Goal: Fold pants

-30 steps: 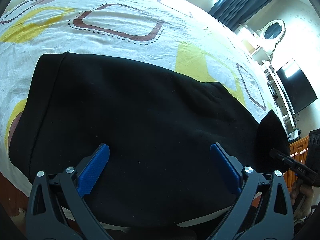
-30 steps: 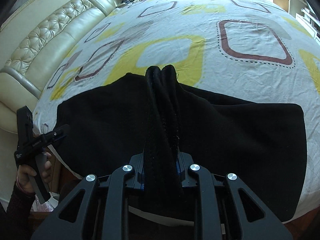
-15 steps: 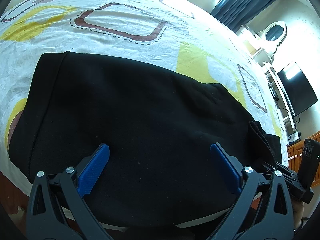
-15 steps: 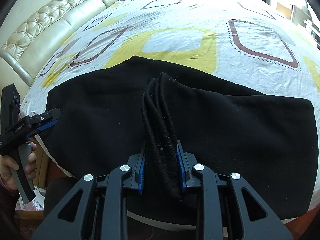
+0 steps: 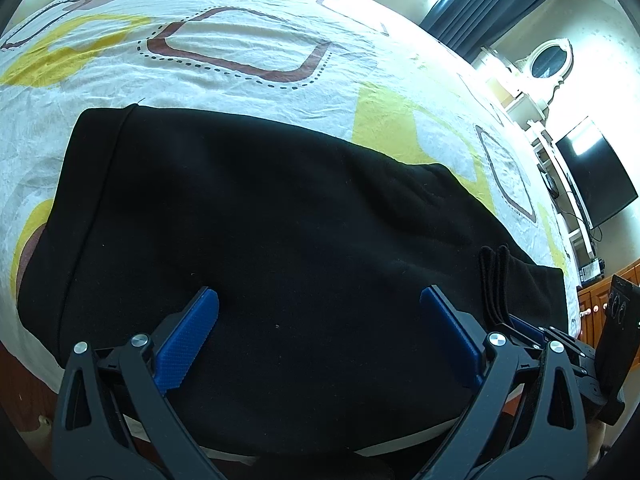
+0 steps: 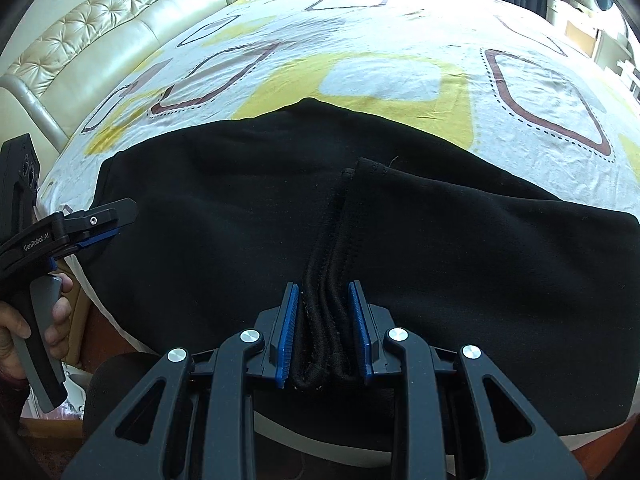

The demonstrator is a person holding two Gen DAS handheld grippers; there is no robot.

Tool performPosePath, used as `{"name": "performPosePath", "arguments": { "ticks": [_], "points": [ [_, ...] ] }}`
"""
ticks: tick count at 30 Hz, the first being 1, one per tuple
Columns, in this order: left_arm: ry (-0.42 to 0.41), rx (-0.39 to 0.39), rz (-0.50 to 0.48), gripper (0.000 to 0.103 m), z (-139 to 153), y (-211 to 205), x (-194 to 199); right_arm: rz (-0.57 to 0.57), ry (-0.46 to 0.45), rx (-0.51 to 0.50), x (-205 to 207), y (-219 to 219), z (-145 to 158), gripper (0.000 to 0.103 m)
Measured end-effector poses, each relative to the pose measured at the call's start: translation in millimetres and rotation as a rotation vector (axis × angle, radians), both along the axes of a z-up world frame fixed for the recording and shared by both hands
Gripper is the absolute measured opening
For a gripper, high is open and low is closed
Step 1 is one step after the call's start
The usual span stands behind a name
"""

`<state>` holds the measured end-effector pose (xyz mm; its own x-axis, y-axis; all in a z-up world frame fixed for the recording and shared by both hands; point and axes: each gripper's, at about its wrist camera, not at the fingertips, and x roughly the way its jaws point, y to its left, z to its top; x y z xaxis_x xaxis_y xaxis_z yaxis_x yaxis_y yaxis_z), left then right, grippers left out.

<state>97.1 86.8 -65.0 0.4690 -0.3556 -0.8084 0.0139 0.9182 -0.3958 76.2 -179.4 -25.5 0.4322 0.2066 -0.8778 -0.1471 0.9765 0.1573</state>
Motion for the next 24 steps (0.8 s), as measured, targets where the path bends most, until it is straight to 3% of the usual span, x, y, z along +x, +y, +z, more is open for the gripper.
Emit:
{"name": "performPosePath", "arguments": {
  "ticks": [9,11,14,16,20,24],
  "points": [
    [-0.003,0.01,-0.005,0.1,-1,0,1,0.009,-0.022,0.003,-6,12,2,0.04],
    [-0.003,0.01,-0.006,0.1,-1,0,1,0.019,-0.036,0.027,-11,16,6,0.047],
    [-0.007,0.013,-0.013,0.1,-1,-1,0,0.085,-0.058,0.185,-19,17,22,0.051],
    [-0.009,0.013,-0.018,0.1,-1,-1,0,0.133,-0.055,0.301,-23,10,36,0.061],
    [-0.009,0.003,-0.013,0.1,0,-1,0,0.129,-0.078,0.357,-20,-34,66,0.07],
    [-0.01,0.011,-0.012,0.1,-1,-1,0,-0.057,-0.131,0.277,-14,-128,77,0.071]
  ]
}}
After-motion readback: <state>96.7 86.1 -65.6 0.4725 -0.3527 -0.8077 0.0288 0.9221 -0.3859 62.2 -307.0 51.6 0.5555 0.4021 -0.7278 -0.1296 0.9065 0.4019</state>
